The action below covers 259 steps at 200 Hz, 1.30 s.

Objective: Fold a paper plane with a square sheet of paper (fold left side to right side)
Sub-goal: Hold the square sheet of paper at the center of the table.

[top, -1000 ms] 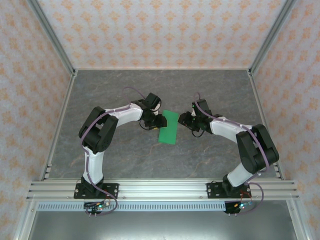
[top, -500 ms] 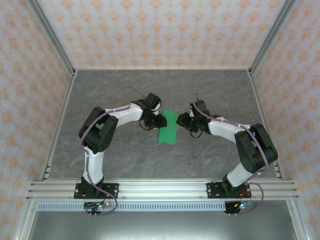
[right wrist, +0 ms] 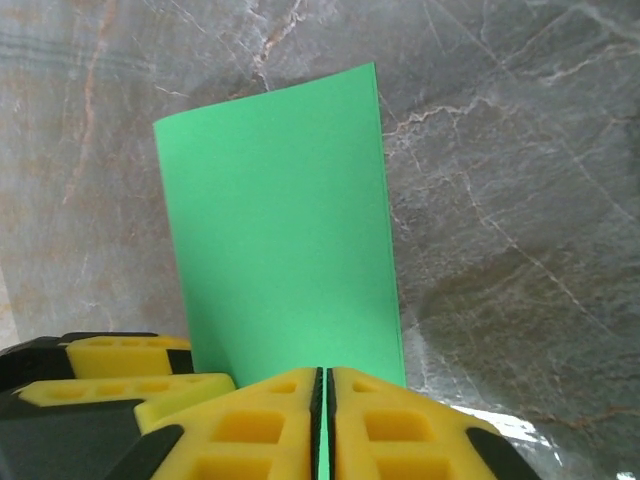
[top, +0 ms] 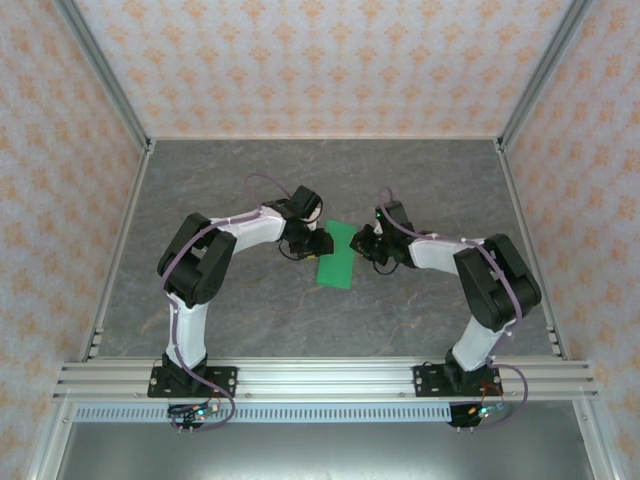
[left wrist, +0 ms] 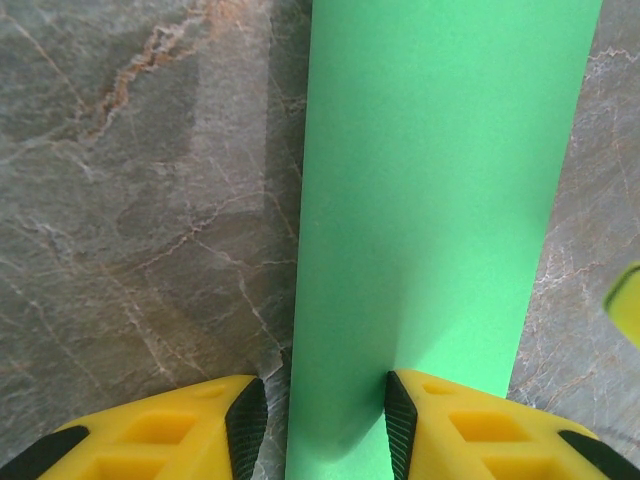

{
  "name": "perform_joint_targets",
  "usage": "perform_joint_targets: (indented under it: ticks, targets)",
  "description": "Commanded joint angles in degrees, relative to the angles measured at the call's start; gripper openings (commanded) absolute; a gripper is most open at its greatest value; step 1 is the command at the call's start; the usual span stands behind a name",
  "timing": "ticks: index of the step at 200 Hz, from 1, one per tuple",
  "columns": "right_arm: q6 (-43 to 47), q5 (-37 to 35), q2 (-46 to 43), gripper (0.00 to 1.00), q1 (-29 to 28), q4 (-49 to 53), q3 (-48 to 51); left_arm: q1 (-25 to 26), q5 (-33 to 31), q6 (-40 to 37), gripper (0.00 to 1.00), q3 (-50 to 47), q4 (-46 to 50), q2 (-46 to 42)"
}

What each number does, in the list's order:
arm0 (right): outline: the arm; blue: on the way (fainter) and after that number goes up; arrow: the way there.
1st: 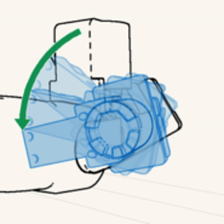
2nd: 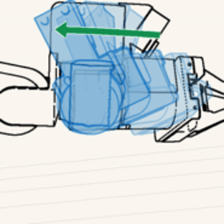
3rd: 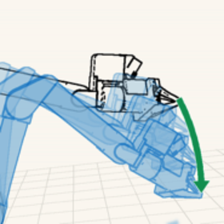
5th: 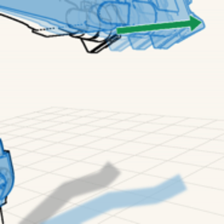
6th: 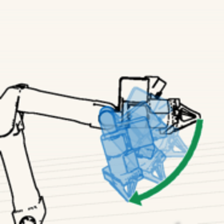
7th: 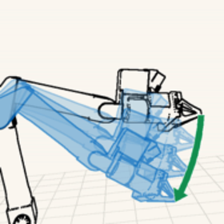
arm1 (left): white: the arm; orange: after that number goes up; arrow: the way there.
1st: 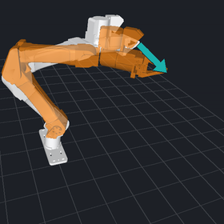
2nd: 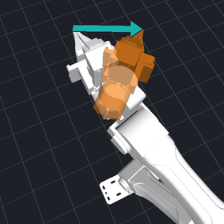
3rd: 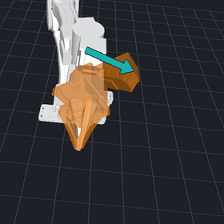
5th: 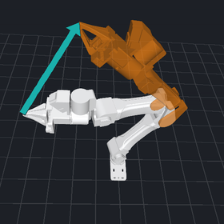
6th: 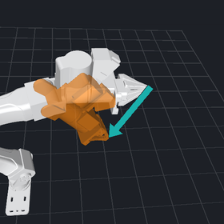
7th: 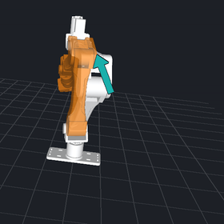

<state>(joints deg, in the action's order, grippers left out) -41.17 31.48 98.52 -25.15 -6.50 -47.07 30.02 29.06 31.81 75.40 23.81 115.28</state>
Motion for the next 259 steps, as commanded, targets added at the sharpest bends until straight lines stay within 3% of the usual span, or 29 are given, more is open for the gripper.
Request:
perform_joint_targets:
  ticks: [1, 65, 146, 214, 259]
  targets:
    - [-1.20, 1.03, 1.64, 0.12, -0.60, -2.46, -1.42, 1.34, -2.72, -0.88, 0.42, -0.96, 0.89, 3.97]
    - [-0.46, 0.86, 4.90, 0.11, -1.11, -0.49, -2.53, 1.49, -2.69, -0.88, 0.42, -0.71, 1.15, 4.01]
    - [3.92, -3.25, 6.78, 0.11, -1.18, 11.07, -4.25, 1.52, -2.60, -0.88, 0.43, -0.68, 1.01, 2.88]
    - [4.68, -3.92, 8.42, 0.11, -1.36, 13.10, -4.79, 1.09, -6.13, -0.88, 0.55, -1.21, 2.75, -5.51]
    - [4.77, -4.11, 8.71, 0.11, -1.40, 13.78, -5.31, 0.95, -4.78, -0.63, 0.52, -1.45, 1.83, -10.36]
